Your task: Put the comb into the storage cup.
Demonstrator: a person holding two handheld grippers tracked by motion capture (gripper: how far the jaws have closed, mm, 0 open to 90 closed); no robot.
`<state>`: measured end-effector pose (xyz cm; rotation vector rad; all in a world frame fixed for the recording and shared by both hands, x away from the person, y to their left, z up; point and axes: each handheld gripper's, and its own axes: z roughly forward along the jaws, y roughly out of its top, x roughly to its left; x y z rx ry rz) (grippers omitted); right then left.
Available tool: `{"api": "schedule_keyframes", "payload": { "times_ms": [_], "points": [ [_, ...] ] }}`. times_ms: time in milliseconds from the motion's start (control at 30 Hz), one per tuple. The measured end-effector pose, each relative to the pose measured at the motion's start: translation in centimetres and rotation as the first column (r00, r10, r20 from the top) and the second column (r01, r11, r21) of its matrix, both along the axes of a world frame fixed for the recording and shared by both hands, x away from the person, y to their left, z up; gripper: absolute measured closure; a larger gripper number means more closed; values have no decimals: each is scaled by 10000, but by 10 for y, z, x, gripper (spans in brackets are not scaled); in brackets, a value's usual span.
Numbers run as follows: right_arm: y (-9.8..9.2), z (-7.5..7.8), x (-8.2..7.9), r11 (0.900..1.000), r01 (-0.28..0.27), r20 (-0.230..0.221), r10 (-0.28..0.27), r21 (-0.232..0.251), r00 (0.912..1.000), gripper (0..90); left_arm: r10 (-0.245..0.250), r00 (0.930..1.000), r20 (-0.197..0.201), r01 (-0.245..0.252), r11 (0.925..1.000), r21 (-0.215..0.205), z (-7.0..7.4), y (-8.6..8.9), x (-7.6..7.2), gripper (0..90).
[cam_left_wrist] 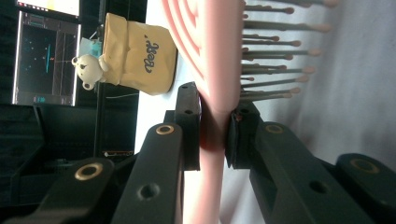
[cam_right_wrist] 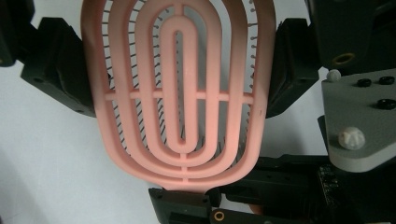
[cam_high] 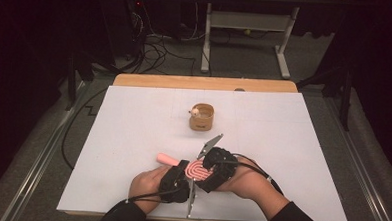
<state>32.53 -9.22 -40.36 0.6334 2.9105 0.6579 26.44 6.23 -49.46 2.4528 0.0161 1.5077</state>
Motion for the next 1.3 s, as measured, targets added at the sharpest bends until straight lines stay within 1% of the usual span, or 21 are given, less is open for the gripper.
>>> {"api": "schedule_keyframes", "payload": {
  "times_ms": [33, 67, 133, 167, 300, 433, 533, 633, 667, 700, 767, 800, 833, 900, 933, 967, 1033, 1067, 1100, 1200, 1300],
  "points": [
    [0, 0, 0, 10000, 30, -23, -30, 21, 10000, 195, 34, 9999, 118, -35, 10000, 14, 0, 0, 0, 777],
    [0, 1, 1, 10000, 7, -10, -7, 51, 10000, 194, 23, 9999, 105, -23, 10000, 2, 0, 0, 0, 779],
    [-1, 1, 1, 9999, 3, -75, -2, 121, 10000, 194, 11, 9998, 217, -11, 10000, -21, 0, 0, -1, 781],
    [-1, 1, 1, 9999, 3, -75, -2, 121, 10000, 194, -6, 9998, 178, 7, 10000, -32, 0, 0, -1, 781],
    [-3, 2, 2, 9999, -27, -123, 29, 163, 9999, 193, -36, 9996, 290, 37, 10000, -35, 0, 0, -1, 782],
    [-3, 2, 2, 9998, -53, -133, 56, 171, 9999, 191, -103, 9997, 241, 103, 9999, -20, 0, 0, -2, 783],
    [-4, 2, 2, 9999, -55, -51, 56, 135, 10000, 185, -105, 9997, 216, 106, 9999, -67, 0, 1, -1, 787],
    [-6, 3, 4, 9999, 27, -21, -27, 128, 10000, 151, -181, 9997, 175, 183, 9998, -101, 0, 2, -1, 789],
    [-6, 3, 4, 9999, 34, -25, -34, 122, 10000, 140, -192, 9995, 236, 194, 9998, -103, 0, 2, -2, 789],
    [-6, 3, 5, 9999, 31, -13, -31, 109, 10000, 125, -227, 9996, 186, 230, 9997, -124, 0, 2, -2, 789],
    [-6, 2, 5, 10000, 37, 1, -37, 73, 10000, 112, -221, 9995, 231, 223, 9997, -100, 0, 2, -2, 789],
    [-6, 2, 5, 10000, 50, -1, -50, 73, 10000, 105, -250, 9995, 171, 252, 9996, -93, 0, 2, -2, 789],
    [-6, 2, 5, 10000, 77, 31, -77, 56, 10000, 86, -226, 9995, 218, 228, 9997, -93, 0, 2, -2, 789],
    [-6, 2, 5, 9999, 99, 30, -100, 27, 9999, 70, -235, 9996, 155, 237, 9997, -95, 0, 2, -1, 790],
    [-6, 1, 5, 10000, 93, 40, -93, -6, 9999, 57, -238, 9994, 242, 241, 9996, -132, -1, 3, -1, 790],
    [-7, 1, 5, 10000, 86, 77, -85, -35, 9999, 42, -238, 9996, 164, 240, 9996, -161, 0, 3, -1, 789],
    [-8, 1, 6, 9998, 180, 83, -179, -94, 9998, 25, -192, 9996, 195, 195, 9997, -156, 0, 3, -1, 789],
    [-9, 2, 6, 9997, 210, 72, -209, -108, 9998, 15, -191, 9997, 137, 193, 9997, -147, 0, 4, 0, 790],
    [-9, 2, 6, 9997, 223, 49, -223, -114, 9997, 7, -159, 9996, 227, 163, 9997, -158, -1, 4, 0, 790],
    [-11, 2, 6, 9997, 192, 90, -190, -155, 9998, 0, -89, 9996, 279, 96, 9997, -235, -1, 5, 0, 789],
    [-12, 2, 4, 9996, 155, 156, -152, -219, 9998, 0, -81, 9997, 213, 87, 9996, -265, -1, 6, 1, 789]
  ]
}}
